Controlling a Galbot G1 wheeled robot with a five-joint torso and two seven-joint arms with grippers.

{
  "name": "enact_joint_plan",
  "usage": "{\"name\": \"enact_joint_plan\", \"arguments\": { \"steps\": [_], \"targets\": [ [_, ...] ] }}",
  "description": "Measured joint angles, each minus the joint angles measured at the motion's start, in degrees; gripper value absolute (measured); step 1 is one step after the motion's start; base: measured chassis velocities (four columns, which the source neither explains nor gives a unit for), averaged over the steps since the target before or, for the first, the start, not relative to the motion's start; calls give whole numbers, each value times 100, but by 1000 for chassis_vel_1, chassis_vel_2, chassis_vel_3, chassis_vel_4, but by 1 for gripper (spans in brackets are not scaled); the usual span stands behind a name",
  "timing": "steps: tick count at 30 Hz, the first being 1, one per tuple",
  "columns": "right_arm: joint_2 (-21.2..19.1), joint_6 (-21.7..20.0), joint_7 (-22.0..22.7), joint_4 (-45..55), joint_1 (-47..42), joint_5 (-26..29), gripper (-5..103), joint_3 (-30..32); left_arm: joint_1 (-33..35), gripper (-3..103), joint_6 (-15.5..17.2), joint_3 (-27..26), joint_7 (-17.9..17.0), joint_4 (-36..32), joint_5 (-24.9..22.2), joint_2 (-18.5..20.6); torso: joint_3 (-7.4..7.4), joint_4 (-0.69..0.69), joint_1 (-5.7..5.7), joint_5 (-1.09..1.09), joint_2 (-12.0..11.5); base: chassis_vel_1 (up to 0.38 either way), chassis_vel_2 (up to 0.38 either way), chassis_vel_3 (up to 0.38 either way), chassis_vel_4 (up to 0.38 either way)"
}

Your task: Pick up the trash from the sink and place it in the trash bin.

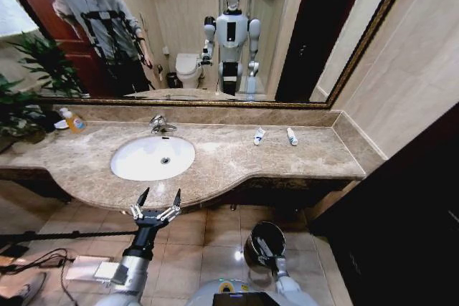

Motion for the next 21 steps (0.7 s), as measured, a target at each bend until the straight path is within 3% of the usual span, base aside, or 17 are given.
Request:
{"name": "enact_joint_plan", "arguments": {
  "steps": [5, 21],
  "targets": [
    [1, 140, 63, 421, -220, -37, 100, 9, 0, 100, 0, 0, 0, 0, 0, 0, 0, 0, 0, 1, 0, 0, 0, 0, 0],
    [-248, 37, 703, 4097, -1954, -19, 100, 194, 0, 100, 0, 0, 0, 0, 0, 0, 0, 0, 0, 0, 0, 0, 0, 0, 0]
  ]
}}
